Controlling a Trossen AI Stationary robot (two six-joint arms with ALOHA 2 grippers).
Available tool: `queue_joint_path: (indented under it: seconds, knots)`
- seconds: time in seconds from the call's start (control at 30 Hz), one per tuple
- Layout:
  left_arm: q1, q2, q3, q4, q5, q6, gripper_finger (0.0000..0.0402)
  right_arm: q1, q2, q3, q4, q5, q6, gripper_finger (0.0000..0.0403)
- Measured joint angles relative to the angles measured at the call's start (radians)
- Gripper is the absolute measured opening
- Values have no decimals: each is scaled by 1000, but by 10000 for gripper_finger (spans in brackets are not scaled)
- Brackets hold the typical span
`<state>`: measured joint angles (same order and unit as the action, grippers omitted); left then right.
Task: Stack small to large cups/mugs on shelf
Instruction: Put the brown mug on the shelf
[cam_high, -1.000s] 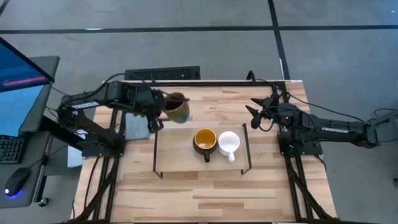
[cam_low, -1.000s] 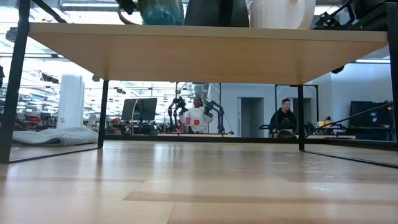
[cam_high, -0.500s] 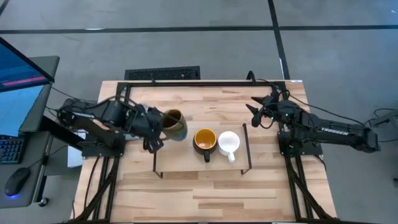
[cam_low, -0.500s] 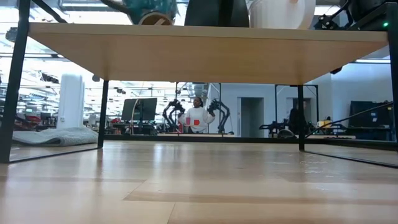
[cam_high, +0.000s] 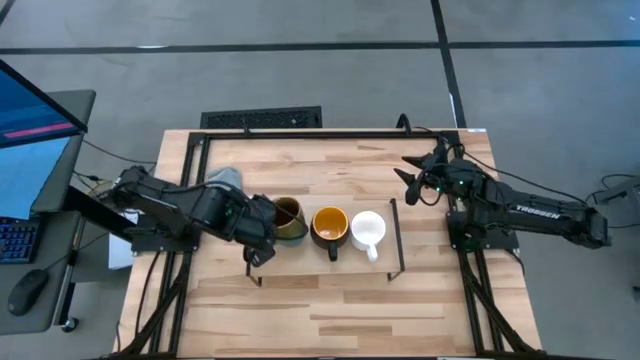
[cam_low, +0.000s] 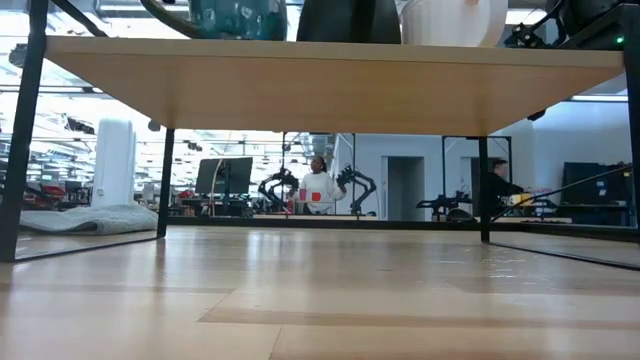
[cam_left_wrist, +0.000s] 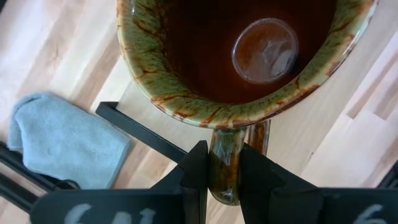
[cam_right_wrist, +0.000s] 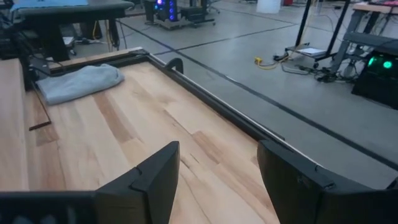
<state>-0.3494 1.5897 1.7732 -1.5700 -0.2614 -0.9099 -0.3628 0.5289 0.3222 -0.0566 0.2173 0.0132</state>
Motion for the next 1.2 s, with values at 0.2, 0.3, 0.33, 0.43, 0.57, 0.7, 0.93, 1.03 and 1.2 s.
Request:
queue_joint_path:
  seconds: [0.2, 0.3, 0.33, 0.43, 0.57, 0.7, 0.93, 1.03, 1.2]
  knots:
    - [-12, 17, -1, 0, -10, -13, 44, 0, 0, 0, 1, -11, -21, 240]
    - [-11, 17, -4, -1, -14, -27, 44, 0, 0, 0, 2, -11, -21, 240]
    - [-11, 17, -4, 0, -13, -27, 44, 0, 0, 0, 2, -11, -21, 240]
    - [-11, 26, -6, -1, -15, -25, 44, 0, 0, 0, 4, -11, -21, 240]
    - [-11, 44, -14, 1, -16, -9, 44, 0, 0, 0, 5, -11, -21, 240]
    - [-11, 47, -14, 1, -21, -1, 43, 0, 0, 0, 5, -11, -21, 240]
    - [-10, 47, -14, 1, 10, -9, 44, 0, 0, 0, 5, -11, -21, 240]
    - [-11, 47, -15, 1, 23, -13, 57, 0, 0, 0, 5, -11, -21, 240]
    - [-11, 47, -16, 0, 60, -3, 74, 0, 0, 0, 5, -11, -21, 240]
